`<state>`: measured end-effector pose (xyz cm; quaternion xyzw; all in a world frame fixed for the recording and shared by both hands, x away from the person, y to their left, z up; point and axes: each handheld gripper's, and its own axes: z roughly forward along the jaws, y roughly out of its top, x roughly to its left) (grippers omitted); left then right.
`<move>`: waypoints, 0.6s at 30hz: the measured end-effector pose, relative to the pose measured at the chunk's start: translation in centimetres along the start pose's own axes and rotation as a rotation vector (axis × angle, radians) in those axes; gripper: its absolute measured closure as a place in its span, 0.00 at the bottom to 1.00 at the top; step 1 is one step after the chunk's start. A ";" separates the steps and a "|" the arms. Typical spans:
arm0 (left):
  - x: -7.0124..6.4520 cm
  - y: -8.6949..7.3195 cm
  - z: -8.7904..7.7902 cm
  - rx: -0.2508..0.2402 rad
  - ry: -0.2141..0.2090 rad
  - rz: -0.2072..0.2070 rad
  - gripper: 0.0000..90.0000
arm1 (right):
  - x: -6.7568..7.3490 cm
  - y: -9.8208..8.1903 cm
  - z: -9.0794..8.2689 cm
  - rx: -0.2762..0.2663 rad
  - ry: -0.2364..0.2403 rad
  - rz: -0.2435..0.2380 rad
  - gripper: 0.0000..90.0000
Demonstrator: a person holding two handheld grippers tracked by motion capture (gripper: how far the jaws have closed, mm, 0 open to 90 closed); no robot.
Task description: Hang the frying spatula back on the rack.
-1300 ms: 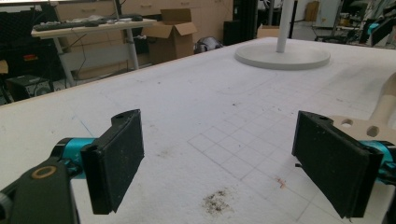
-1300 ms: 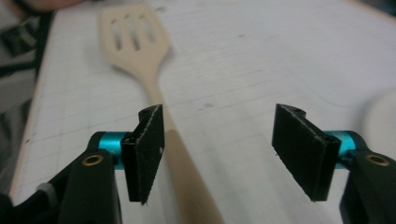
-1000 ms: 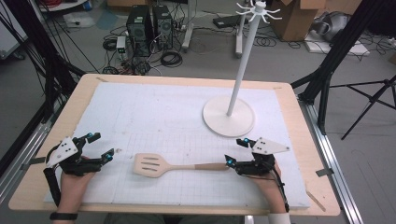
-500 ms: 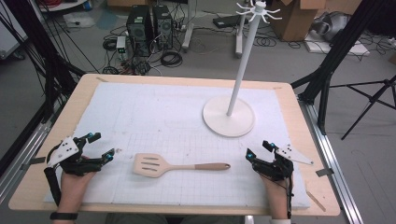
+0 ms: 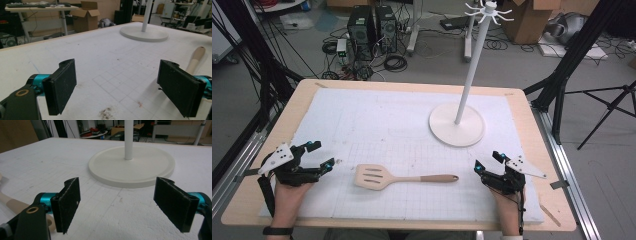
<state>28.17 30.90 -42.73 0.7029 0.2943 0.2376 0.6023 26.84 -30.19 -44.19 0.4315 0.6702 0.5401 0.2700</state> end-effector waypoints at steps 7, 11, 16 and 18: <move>-1.7 2.9 0.2 -0.106 -0.070 0.062 0.15 | 0.0 0.0 0.1 -0.004 0.000 -0.008 0.22; -2.9 4.5 1.1 -0.094 -0.135 0.096 0.15 | 0.1 0.0 0.1 -0.002 0.001 -0.010 0.23; -4.5 6.4 2.9 -0.033 -0.217 0.129 0.15 | 0.2 -0.1 0.1 0.002 0.007 -0.017 0.23; -5.0 6.9 3.6 -0.011 -0.249 0.133 0.15 | 0.2 -0.1 0.1 0.002 0.007 -0.016 0.23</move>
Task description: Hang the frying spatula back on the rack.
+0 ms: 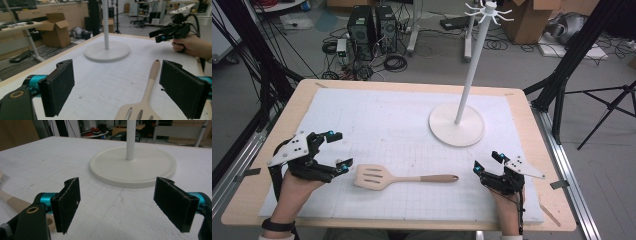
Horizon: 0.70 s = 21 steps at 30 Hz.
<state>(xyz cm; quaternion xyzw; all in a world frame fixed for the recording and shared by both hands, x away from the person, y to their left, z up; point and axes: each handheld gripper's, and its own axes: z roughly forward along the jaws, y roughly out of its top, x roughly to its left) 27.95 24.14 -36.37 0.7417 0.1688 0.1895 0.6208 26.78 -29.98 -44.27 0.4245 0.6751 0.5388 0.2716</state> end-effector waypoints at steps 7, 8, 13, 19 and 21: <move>-0.8 1.0 2.8 0.096 -0.094 0.032 0.15 | -0.1 0.0 0.0 0.001 0.004 0.000 0.24; -0.9 1.0 3.4 0.109 -0.110 0.034 0.15 | 0.0 0.0 0.0 0.002 0.002 0.002 0.24; -1.5 1.2 5.4 0.164 -0.148 0.052 0.16 | 0.0 0.0 0.0 0.000 0.006 0.002 0.24; -2.0 1.4 8.0 0.234 -0.207 0.074 0.16 | 0.0 0.0 0.1 0.007 0.014 0.000 0.23; -2.3 1.5 8.7 0.260 -0.223 0.087 0.16 | 0.0 -0.1 0.2 0.008 0.015 -0.002 0.23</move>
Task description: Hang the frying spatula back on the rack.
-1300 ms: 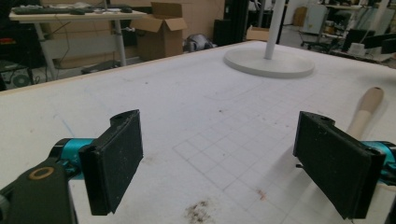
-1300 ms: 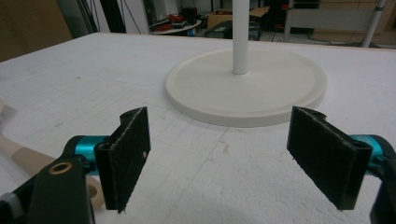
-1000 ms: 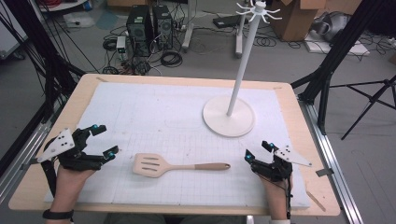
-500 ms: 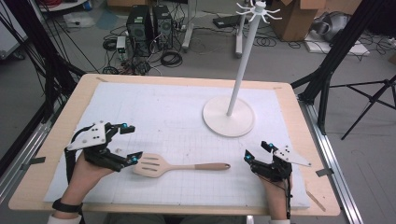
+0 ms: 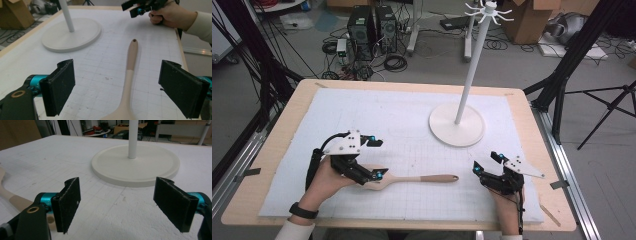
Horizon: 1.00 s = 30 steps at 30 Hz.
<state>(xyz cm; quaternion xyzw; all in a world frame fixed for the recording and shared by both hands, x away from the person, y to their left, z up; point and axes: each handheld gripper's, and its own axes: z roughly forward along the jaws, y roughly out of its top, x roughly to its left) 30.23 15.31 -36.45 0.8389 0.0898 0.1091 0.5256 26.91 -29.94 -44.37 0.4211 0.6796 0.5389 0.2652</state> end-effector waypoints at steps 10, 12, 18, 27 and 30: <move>-0.4 0.4 3.6 0.153 -0.049 0.035 0.23 | -0.2 0.0 0.0 -0.006 0.006 0.020 0.23; -0.4 0.4 4.1 0.174 -0.060 0.039 0.24 | -0.2 0.0 -0.1 -0.005 0.005 0.023 0.23; -0.6 0.5 5.7 0.242 -0.104 0.036 0.30 | -0.3 0.0 -0.2 -0.014 0.011 0.036 0.24; -1.0 0.1 8.3 0.352 -0.160 0.051 0.46 | -0.3 0.0 -0.2 -0.020 0.015 0.041 0.25; -1.2 -0.1 8.9 0.389 -0.168 0.054 0.51 | -0.3 0.0 -0.2 -0.021 0.018 0.043 0.25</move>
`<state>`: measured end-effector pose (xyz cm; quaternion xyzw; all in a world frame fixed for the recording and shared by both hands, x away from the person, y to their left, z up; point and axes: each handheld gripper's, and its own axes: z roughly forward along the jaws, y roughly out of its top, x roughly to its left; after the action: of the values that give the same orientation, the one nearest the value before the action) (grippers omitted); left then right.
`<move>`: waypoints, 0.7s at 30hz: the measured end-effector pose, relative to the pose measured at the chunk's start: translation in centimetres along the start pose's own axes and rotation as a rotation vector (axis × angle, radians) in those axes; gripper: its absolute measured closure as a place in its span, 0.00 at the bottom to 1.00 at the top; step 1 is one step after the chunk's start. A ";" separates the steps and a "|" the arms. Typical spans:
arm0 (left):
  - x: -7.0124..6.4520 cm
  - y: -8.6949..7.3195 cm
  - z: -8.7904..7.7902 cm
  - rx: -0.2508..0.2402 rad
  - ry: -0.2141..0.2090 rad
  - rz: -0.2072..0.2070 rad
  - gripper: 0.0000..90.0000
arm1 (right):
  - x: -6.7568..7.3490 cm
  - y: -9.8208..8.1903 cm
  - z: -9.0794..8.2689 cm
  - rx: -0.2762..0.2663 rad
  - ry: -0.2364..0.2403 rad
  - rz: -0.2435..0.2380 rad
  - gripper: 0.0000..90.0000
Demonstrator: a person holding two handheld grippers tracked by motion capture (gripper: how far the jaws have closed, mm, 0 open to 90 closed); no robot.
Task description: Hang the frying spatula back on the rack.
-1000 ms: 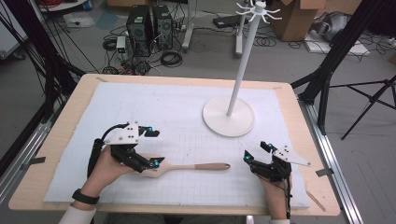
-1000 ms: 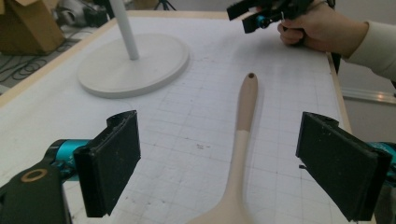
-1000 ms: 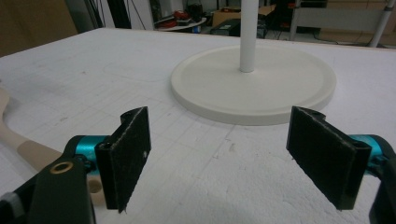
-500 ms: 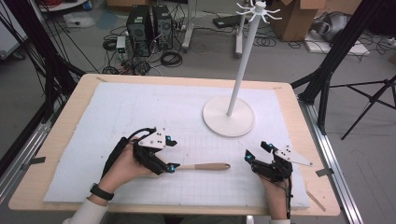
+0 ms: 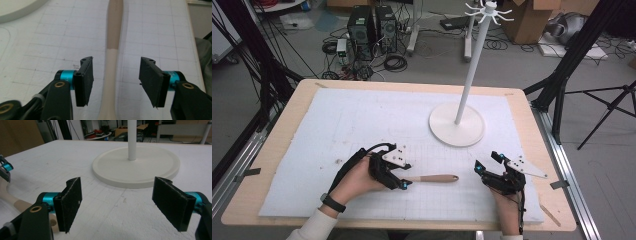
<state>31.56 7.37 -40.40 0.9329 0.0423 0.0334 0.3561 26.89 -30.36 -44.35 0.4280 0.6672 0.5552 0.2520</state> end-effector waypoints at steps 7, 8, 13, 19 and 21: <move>0.4 0.2 0.6 0.072 -0.009 -0.017 0.61 | 0.0 0.0 0.0 -0.004 0.003 -0.015 0.26; 0.5 0.3 0.7 0.082 -0.013 -0.015 0.62 | 0.0 0.0 0.0 -0.004 0.003 -0.015 0.26; 0.7 0.5 1.2 0.137 -0.025 -0.035 0.66 | 0.0 0.0 -0.1 -0.004 0.006 -0.001 0.26; 1.0 0.4 2.0 0.198 -0.026 -0.051 0.68 | 0.0 0.0 -0.1 -0.004 0.007 0.001 0.26; 1.1 0.5 2.0 0.210 -0.026 -0.053 0.72 | 0.0 0.0 -0.1 -0.003 0.008 0.001 0.26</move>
<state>32.88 5.78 -41.50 0.9640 0.0655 0.0074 0.2575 26.81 -30.38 -44.31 0.4257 0.6670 0.5583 0.2495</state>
